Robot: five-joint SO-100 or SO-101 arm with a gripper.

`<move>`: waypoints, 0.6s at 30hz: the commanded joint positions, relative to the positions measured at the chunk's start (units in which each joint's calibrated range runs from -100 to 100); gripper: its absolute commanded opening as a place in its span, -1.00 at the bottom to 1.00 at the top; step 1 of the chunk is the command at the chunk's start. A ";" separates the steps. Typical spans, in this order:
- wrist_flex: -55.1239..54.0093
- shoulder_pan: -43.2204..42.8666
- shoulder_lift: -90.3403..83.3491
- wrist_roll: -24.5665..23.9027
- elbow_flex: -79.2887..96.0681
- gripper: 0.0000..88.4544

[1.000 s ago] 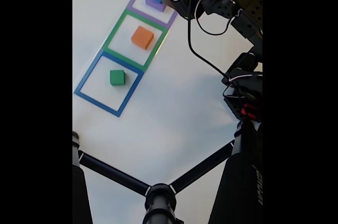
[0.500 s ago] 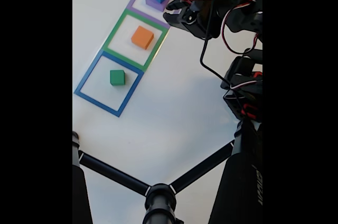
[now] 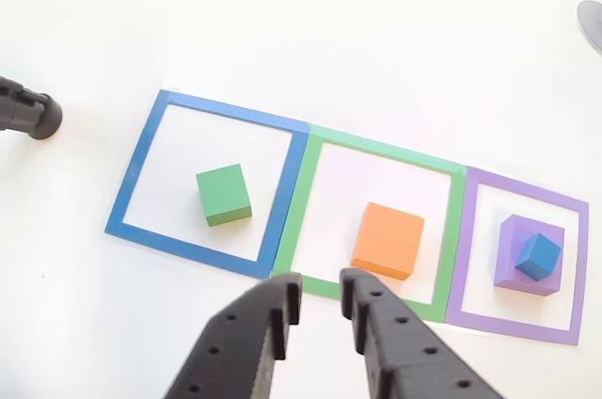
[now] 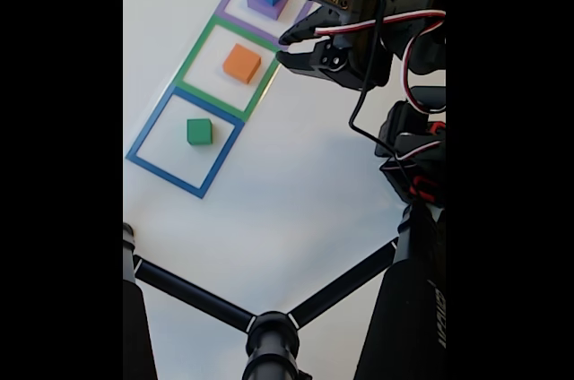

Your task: Tower of hanoi

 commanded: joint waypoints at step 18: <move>-63.15 -0.53 3.62 0.00 48.10 -0.15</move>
